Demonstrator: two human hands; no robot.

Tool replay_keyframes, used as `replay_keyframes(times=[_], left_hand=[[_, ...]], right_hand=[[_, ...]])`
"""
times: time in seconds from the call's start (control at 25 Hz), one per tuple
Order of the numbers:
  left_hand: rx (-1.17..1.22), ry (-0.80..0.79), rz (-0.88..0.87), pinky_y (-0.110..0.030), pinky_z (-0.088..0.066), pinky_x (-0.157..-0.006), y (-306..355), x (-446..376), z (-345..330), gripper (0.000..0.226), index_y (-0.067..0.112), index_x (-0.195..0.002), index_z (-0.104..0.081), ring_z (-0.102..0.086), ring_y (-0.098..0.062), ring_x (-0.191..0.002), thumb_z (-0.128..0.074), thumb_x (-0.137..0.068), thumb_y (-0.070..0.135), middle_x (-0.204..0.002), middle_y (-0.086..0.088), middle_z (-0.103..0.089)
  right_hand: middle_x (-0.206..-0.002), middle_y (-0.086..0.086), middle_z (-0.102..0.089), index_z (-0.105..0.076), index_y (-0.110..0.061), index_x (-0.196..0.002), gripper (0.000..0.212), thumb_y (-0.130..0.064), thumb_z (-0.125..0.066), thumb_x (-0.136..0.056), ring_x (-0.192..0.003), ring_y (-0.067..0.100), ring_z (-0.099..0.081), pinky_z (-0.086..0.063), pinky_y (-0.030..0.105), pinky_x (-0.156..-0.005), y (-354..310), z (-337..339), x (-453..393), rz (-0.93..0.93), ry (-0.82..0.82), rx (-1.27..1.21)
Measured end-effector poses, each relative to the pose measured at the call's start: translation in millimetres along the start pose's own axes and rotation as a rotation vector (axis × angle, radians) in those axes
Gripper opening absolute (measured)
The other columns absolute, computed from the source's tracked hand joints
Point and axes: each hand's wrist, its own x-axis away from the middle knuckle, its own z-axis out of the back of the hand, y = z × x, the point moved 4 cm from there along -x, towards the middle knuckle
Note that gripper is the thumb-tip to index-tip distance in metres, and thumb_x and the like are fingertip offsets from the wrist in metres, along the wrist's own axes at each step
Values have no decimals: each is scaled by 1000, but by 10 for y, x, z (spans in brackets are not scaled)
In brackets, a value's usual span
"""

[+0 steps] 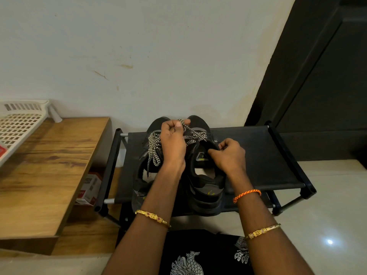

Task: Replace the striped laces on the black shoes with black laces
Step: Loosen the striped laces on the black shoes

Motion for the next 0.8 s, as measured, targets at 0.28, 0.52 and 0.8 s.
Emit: replay_keyframes(times=[0.28, 0.52, 0.8], left_hand=[[-1310, -247, -360, -37, -23, -90, -155, 141, -175, 14, 27, -102, -62, -49, -19, -109, -57, -89, 30, -106, 1, -54], [-1258, -194, -301, -39, -29, -94, -192, 118, -191, 9, 20, -95, -68, -46, -25, -112, -61, -89, 23, -115, -7, -46], [-1159, -411, -236, -31, -43, -89, -121, 120, -161, 9, 10, -83, -64, -48, -24, -101, -58, -83, 3, -104, -5, -36]], right_hand=[[-76, 2, -60, -55, -15, -76, 14, -19, -68, -75, -70, 18, -57, -49, 30, -59, -21, 4, 9, 46, -2, 18], [-71, -2, -55, -51, -18, -72, 19, -24, -70, -75, -64, 12, -52, -38, 24, -50, -29, -18, 30, 52, 57, 77], [-71, -3, -54, -55, -13, -80, 15, -21, -67, -75, -67, 16, -53, -39, 26, -55, -27, -18, 62, 43, 134, 51]])
